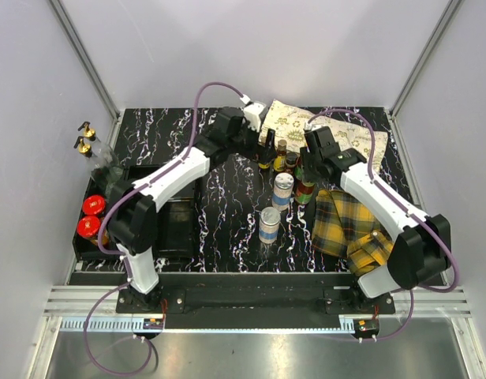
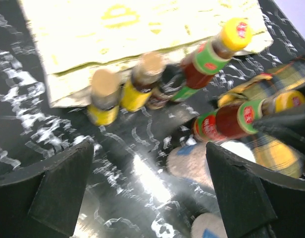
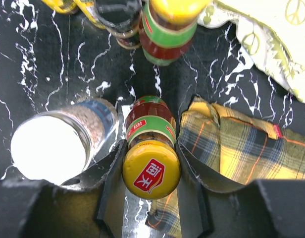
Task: Organize the condiment bottles
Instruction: Move the bottle to the center of the board, then pick up the bottle from the center of the board, then place the bottle in the storage box.
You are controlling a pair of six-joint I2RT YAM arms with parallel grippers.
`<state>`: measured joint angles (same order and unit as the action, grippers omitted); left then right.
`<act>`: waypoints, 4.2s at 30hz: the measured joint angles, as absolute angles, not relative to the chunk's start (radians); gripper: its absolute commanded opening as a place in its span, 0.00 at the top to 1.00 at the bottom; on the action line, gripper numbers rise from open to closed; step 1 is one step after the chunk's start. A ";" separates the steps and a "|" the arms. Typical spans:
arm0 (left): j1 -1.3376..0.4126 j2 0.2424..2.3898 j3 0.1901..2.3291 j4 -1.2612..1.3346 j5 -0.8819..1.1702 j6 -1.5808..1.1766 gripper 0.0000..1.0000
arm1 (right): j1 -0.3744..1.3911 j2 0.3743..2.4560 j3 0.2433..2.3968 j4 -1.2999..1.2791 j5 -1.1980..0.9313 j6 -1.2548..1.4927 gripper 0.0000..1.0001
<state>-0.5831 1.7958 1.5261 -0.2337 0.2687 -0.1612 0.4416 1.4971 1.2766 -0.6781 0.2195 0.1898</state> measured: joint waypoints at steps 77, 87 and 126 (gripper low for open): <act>-0.792 2.247 1.832 -0.131 -0.159 -0.336 0.83 | 0.442 1.179 1.084 -0.618 0.273 0.284 0.27; -0.794 2.243 1.828 -0.133 -0.159 -0.337 1.00 | 0.442 1.179 1.084 -0.618 0.281 0.284 0.27; -0.636 1.321 1.354 -0.382 -0.458 -0.373 1.00 | 0.442 1.166 1.084 -0.617 0.298 0.313 0.26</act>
